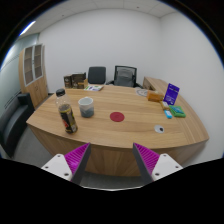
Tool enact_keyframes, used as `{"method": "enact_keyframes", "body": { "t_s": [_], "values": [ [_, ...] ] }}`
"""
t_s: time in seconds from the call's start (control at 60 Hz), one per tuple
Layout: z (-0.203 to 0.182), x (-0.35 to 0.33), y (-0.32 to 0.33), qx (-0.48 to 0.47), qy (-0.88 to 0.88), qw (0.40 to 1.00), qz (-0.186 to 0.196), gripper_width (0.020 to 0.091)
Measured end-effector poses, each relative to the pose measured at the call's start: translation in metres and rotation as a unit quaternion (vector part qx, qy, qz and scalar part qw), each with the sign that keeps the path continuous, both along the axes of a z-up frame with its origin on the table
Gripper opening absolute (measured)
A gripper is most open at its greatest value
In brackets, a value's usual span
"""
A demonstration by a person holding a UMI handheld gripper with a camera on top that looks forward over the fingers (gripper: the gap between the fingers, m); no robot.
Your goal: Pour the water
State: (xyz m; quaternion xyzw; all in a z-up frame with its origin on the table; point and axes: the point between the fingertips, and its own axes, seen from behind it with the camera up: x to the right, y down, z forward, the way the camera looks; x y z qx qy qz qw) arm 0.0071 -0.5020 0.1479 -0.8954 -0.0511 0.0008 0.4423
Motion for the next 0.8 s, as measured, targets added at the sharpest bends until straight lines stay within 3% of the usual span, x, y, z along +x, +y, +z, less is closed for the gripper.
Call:
{"method": "enact_keyframes", "body": {
  "t_s": [0.1, 0.317, 0.55, 0.617, 0.717, 0.8],
  "values": [
    [-0.021, -0.069, 0.012, -0.007, 0.016, 1.000, 0.012, 0.0857],
    [-0.050, -0.202, 0.082, 0.026, 0.057, 0.998, -0.005, 0.0862],
    [-0.070, -0.232, 0.169, 0.076, 0.055, 0.994, -0.060, 0.0851],
    [-0.077, -0.231, 0.185, 0.085, 0.054, 0.993, -0.064, 0.0779],
    [-0.086, -0.225, 0.202, 0.093, 0.046, 0.992, -0.069, 0.0557],
    [-0.083, -0.225, 0.203, 0.106, 0.037, 0.991, -0.070, 0.0533]
  ]
}}
